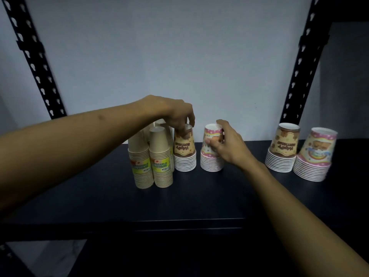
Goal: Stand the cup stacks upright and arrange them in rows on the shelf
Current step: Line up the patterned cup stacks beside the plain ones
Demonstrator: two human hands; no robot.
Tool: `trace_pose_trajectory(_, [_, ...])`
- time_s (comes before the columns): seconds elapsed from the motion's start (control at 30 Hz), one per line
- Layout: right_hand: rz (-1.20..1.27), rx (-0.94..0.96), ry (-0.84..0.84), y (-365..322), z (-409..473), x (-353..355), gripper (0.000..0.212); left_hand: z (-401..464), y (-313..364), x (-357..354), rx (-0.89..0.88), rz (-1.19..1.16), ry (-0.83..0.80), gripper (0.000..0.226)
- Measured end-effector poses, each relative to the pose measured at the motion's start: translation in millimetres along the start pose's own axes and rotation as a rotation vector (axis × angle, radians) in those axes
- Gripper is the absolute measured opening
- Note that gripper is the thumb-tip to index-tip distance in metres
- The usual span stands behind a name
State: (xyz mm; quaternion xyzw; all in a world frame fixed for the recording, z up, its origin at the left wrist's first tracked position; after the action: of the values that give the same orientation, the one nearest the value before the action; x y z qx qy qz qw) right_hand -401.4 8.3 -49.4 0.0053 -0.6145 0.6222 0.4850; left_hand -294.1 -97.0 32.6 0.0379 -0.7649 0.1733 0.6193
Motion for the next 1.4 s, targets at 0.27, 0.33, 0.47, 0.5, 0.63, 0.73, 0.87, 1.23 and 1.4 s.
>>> trace_pose_trajectory(0.27, [0.075, 0.01, -0.064, -4, 4, -6, 0.075, 1, -4, -3, 0.005, -0.027, 0.032, 0.056])
trace_pose_trajectory(0.33, [0.066, 0.018, -0.073, -3, 6, -7, 0.067, 1, -4, -3, 0.001, -0.04, 0.032, 0.056])
trace_pose_trajectory(0.47, [0.096, 0.021, -0.088, -2, 8, -6, 0.057, 0, -4, -4, -0.004, -0.048, 0.042, 0.056])
trace_pose_trajectory(0.5, [0.105, 0.02, -0.091, -2, 8, -6, 0.057, 0, -4, -4, -0.005, -0.05, 0.046, 0.056])
trace_pose_trajectory(0.63, [0.131, 0.01, -0.086, -2, 8, -6, 0.057, -2, -5, -3, -0.002, -0.058, 0.055, 0.055])
trace_pose_trajectory(0.73, [0.128, -0.002, -0.066, -4, 8, -4, 0.058, -1, -5, -3, -0.005, -0.056, 0.058, 0.056])
trace_pose_trajectory(0.87, [0.136, -0.023, -0.041, -4, 7, -4, 0.058, -2, -7, -5, -0.002, -0.088, 0.067, 0.058])
trace_pose_trajectory(1.23, [0.315, -0.184, -0.045, 9, 8, 9, 0.079, -1, -8, -6, 0.018, -0.115, 0.079, 0.058])
trace_pose_trajectory(1.4, [0.213, -0.133, -0.119, 5, 7, 3, 0.049, 0, -6, -6, 0.028, -0.124, 0.072, 0.056])
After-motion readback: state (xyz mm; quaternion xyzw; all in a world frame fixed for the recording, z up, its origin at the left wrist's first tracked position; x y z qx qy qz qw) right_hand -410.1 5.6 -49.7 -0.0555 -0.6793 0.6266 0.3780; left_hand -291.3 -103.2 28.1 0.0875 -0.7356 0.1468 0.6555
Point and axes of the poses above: each hand's wrist, its own z-axis towards the middle knuckle, its own x-axis out of the back of the hand, y = z × x, the point moved 7 cm from there along z, towards the middle knuckle, and after that the axes turned 12 degrees about -x, right-handed, at the moved point
